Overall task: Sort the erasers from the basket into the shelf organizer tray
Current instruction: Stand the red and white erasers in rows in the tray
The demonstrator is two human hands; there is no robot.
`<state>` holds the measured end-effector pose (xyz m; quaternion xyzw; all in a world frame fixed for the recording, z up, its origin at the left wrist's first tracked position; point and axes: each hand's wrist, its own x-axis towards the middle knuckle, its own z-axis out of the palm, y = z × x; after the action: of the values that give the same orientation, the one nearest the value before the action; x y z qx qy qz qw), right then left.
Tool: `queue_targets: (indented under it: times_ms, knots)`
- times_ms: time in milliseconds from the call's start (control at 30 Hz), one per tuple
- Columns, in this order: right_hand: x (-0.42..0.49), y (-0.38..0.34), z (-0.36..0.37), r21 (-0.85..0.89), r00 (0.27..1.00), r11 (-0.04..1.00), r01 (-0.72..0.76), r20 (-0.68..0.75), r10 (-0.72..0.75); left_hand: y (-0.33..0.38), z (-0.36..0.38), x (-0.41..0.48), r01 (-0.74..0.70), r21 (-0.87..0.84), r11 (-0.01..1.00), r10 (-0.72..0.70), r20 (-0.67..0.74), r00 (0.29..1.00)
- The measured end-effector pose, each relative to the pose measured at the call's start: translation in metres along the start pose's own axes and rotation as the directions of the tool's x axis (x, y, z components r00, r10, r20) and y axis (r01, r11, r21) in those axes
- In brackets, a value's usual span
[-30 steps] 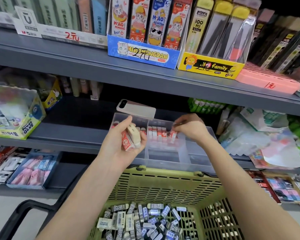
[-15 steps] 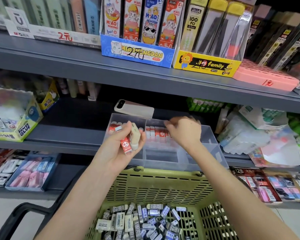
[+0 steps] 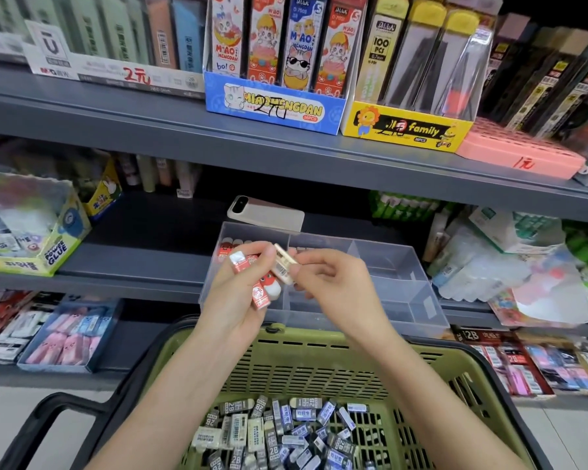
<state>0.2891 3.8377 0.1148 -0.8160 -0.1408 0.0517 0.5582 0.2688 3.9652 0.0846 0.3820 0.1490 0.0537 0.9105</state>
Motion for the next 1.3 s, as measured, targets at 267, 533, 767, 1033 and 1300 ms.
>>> queue_targets:
  times_ms: [267,533,767,1033,1300]
  knots:
    - [0.018,0.039,-0.091,-0.202,0.937,0.977,-0.073,-0.35,-0.002,-0.005,0.015,-0.005,0.163,-0.074,0.984,-0.157,0.079,0.984]
    - [0.063,0.062,-0.11,-0.648,0.998,0.76,-0.056,-0.006,0.068,-0.004,0.027,-0.001,0.316,0.023,0.948,-0.317,0.01,0.948]
    - [0.067,0.076,-0.099,-0.561,0.976,0.821,-0.108,0.098,0.195,-0.008,0.032,0.007,0.385,-0.104,0.917,-0.384,0.032,0.923]
    - [0.024,0.033,-0.078,-0.475,0.969,0.854,0.212,-0.009,-0.245,-0.011,0.039,0.004,0.416,-0.055,0.908,-0.409,0.106,0.906]
    - [0.005,0.006,-0.051,-0.38,0.946,0.88,0.284,0.263,-0.192,-0.008,0.036,-0.006,0.455,0.055,0.889,-0.452,0.264,0.852]
